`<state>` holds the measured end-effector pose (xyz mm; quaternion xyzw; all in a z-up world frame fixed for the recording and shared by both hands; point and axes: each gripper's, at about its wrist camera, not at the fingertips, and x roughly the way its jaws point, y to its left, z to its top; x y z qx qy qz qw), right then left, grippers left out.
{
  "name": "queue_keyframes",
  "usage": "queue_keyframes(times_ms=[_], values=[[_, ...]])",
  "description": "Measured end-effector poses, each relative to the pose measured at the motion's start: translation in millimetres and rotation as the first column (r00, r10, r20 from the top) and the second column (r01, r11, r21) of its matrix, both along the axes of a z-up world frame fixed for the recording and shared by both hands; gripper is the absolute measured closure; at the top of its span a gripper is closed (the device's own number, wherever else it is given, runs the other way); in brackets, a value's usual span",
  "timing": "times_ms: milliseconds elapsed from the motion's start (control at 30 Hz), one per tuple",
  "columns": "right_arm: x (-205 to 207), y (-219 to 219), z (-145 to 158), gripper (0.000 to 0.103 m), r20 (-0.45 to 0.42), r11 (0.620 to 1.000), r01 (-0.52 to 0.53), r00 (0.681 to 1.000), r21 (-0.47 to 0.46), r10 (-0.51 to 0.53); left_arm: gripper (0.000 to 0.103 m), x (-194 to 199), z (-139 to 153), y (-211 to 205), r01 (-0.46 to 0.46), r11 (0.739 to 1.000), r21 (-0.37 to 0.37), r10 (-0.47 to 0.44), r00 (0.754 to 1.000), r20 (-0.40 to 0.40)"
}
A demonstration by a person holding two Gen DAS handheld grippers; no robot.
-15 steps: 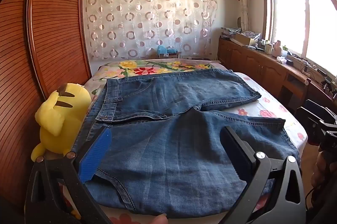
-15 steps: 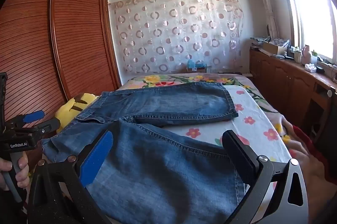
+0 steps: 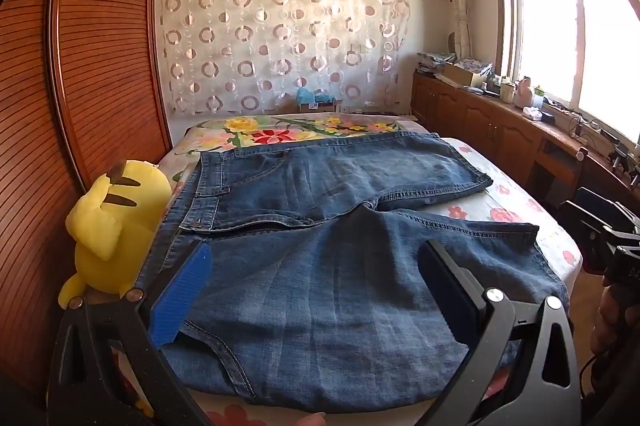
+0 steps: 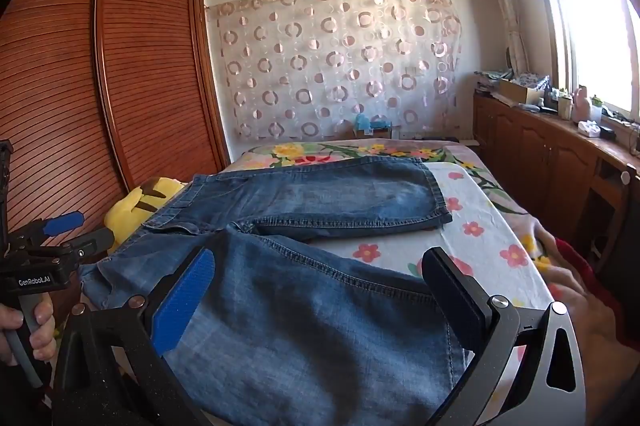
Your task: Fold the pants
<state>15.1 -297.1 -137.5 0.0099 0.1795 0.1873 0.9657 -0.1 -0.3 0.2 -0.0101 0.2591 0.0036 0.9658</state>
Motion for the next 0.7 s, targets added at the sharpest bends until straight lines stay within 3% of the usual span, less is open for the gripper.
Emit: queue_keyframes(times_ms=[700], values=[[-1.1, -1.0, 0.6, 0.0, -0.003, 1.0, -0.004, 1.0, 0.002, 0.004, 0.0, 0.1, 2.5, -3.2, 0.002, 1.0, 0.002, -0.002, 1.0, 0.005]])
